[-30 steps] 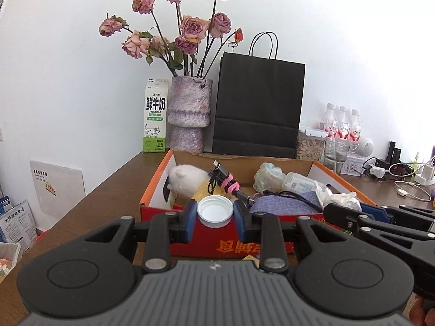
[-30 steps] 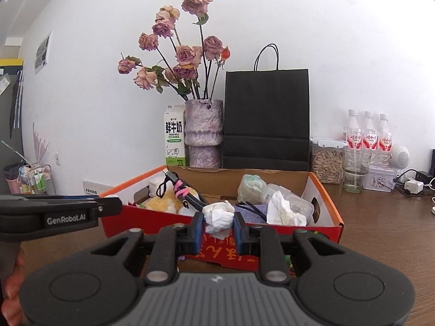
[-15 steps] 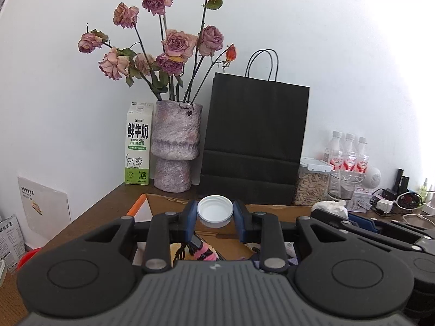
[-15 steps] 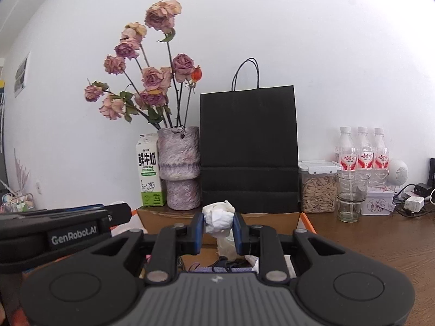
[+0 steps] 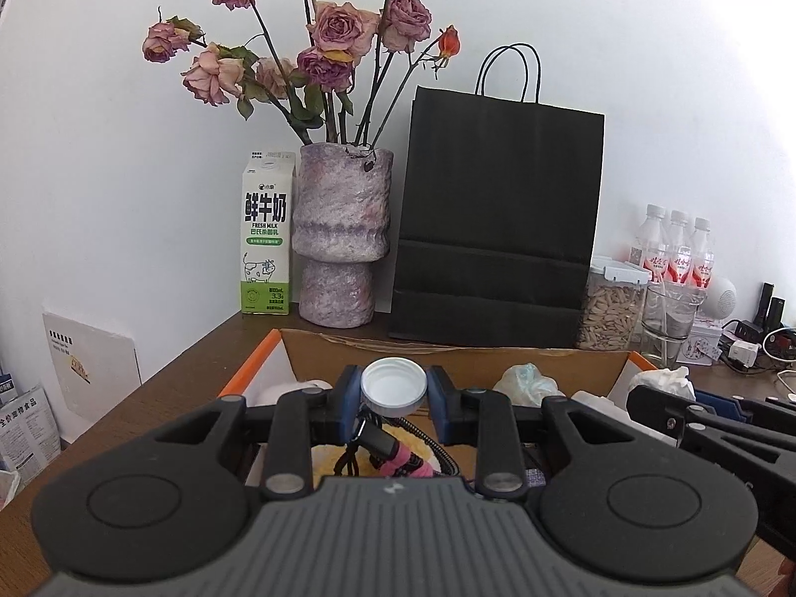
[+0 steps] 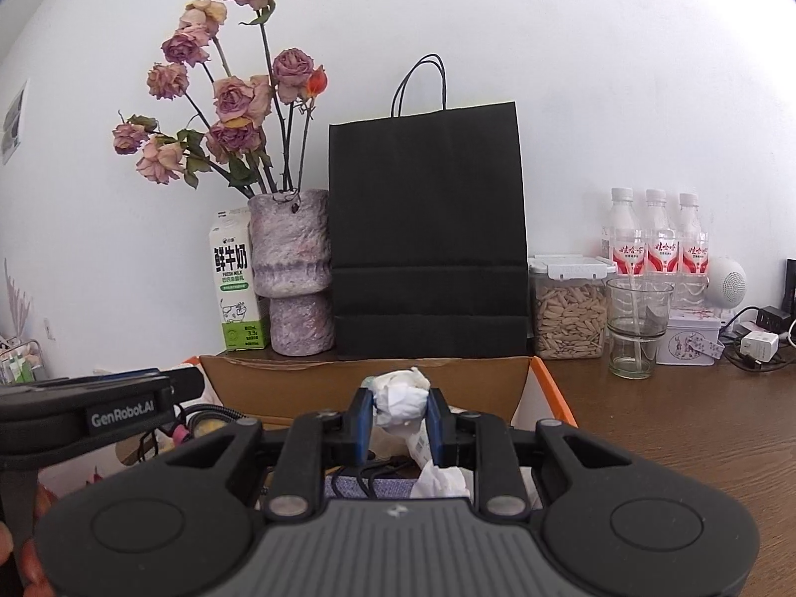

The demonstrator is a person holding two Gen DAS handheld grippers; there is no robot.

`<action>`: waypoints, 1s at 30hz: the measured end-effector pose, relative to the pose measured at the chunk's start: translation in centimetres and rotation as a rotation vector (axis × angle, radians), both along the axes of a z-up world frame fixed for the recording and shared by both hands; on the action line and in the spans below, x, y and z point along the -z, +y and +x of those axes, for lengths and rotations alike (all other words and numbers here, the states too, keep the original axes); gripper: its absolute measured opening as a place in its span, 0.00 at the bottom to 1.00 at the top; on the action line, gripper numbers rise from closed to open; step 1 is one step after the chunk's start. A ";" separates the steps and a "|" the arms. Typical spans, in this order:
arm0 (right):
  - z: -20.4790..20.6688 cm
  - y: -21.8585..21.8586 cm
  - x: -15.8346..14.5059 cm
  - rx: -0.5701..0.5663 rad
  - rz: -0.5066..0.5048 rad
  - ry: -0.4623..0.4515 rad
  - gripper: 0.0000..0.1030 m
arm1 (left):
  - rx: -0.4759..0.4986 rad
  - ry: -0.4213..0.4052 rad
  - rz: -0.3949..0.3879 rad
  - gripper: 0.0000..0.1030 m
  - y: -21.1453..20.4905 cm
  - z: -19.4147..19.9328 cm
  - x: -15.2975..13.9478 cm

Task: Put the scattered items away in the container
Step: 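Carry the cap and tissue into the box and open both grippers, then withdraw both grippers from the box back toward the table items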

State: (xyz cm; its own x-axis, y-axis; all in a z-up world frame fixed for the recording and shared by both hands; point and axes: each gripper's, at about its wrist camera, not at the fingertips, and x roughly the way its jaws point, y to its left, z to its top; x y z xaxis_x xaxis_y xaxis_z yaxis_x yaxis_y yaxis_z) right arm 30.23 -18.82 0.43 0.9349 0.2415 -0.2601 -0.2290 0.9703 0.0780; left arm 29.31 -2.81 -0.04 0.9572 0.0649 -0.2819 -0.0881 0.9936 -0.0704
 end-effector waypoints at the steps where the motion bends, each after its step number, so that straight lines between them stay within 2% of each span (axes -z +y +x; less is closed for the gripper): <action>1: -0.1 0.1 0.0 -0.001 -0.004 -0.002 0.20 | -0.001 -0.001 0.002 0.28 0.0 0.0 0.0; 8: -0.4 0.2 0.0 0.000 -0.014 -0.002 0.21 | 0.013 -0.013 0.009 0.29 -0.3 -0.2 0.2; 10: -0.5 0.2 0.1 0.000 -0.019 0.002 0.24 | 0.018 -0.027 0.007 0.32 -0.2 -0.5 0.2; 11: -0.7 0.1 0.1 0.004 -0.023 0.002 0.26 | 0.012 -0.043 0.008 0.48 -0.3 -0.8 0.1; 12: -0.8 0.1 0.1 0.006 -0.023 0.002 0.36 | 0.004 -0.062 0.007 0.71 -0.2 -1.1 0.1; 13: -0.9 0.0 0.0 0.008 -0.020 0.002 0.57 | -0.006 -0.084 0.006 0.82 -0.2 -1.5 0.1; 14: -1.1 -0.1 0.0 0.010 -0.017 -0.001 0.69 | -0.021 -0.109 0.008 0.99 -0.1 -1.9 0.0; 15: -1.4 -0.2 -0.1 0.014 -0.015 -0.006 0.90 | -0.033 -0.129 0.012 1.00 -0.1 -2.2 -0.1; 16: -1.6 -0.3 -0.3 0.017 -0.013 -0.016 0.98 | -0.050 -0.149 0.017 1.00 -0.1 -2.6 -0.2; 30: -2.1 -0.8 -0.1 0.056 -0.013 0.002 1.00 | -0.074 -0.128 0.022 1.00 0.5 -3.3 0.2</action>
State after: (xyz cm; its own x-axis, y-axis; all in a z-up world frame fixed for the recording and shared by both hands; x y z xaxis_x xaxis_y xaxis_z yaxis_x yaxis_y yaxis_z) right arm 28.12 -19.58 0.54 0.9463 0.1852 -0.2651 -0.1738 0.9826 0.0662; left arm 26.04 -2.27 -0.23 0.9776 0.1412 -0.1559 -0.1527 0.9862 -0.0641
